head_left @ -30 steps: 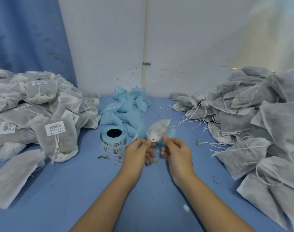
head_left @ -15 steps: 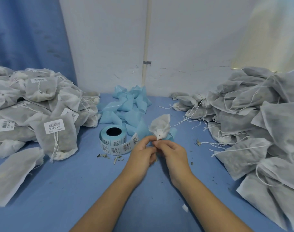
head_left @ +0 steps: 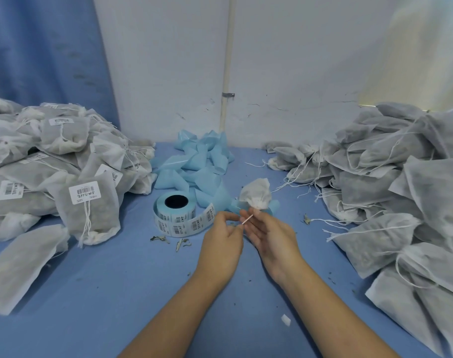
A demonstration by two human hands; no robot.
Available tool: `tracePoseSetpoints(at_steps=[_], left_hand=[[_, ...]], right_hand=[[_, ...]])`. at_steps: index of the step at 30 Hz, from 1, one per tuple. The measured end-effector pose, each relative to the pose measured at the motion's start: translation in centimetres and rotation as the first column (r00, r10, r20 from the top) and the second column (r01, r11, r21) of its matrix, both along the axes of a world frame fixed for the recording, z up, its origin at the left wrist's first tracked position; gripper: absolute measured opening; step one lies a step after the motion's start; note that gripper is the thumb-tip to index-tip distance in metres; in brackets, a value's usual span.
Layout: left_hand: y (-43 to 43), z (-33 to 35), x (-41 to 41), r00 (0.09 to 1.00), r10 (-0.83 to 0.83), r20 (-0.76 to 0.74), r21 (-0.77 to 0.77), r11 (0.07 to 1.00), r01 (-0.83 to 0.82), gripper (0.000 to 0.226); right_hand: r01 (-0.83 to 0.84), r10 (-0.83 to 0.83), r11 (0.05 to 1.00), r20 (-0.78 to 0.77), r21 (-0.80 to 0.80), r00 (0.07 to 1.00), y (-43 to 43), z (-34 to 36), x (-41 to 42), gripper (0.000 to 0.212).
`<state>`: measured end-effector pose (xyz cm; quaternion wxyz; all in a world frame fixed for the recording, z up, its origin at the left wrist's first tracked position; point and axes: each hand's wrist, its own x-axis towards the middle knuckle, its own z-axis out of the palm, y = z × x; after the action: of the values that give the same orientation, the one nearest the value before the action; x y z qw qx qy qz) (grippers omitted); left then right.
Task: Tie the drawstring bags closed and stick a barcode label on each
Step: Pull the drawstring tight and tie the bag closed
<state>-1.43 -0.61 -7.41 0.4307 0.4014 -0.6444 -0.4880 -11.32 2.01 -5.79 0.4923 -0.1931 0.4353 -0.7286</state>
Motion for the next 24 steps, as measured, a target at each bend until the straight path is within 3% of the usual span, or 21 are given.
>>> tracePoseSetpoints(at_steps=[3, 6, 10, 16, 21, 24], left_hand=[[-0.6, -0.2, 0.8, 0.989, 0.118, 0.089, -0.195, 0.976, -0.099, 0.011], [-1.2, -0.1, 1.4, 0.969, 0.187, 0.16, -0.311, 0.941, -0.13, 0.014], [-1.3, -0.2, 1.4, 0.945, 0.256, 0.202, -0.371, 0.913, -0.168, 0.013], [-0.8, -0.2, 1.2, 0.935, 0.26, 0.242, -0.423, 0.895, -0.14, 0.011], [-0.7, -0.2, 1.1, 0.918, 0.28, 0.281, -0.441, 0.887, -0.135, 0.011], [-0.6, -0.2, 1.1, 0.92, 0.291, 0.262, -0.488, 0.863, -0.134, 0.012]], right_hand=[[-0.047, 0.047, 0.999, -0.051, 0.003, 0.998, 0.1, 0.1, -0.2, 0.013], [-0.003, 0.016, 0.998, -0.244, 0.055, 0.97, 0.1, 0.0, -0.2, 0.008], [0.092, -0.069, 0.995, -0.449, 0.029, 0.891, 0.2, -0.1, 0.2, 0.004], [0.178, -0.162, 0.984, -0.57, -0.028, 0.806, 0.4, -0.2, -0.3, 0.02], [0.186, -0.142, 0.982, -0.761, -0.028, 0.633, 0.4, -0.5, -0.5, 0.028], [0.226, -0.109, 0.974, -0.902, -0.013, 0.418, 0.6, -0.9, -0.8, 0.026]])
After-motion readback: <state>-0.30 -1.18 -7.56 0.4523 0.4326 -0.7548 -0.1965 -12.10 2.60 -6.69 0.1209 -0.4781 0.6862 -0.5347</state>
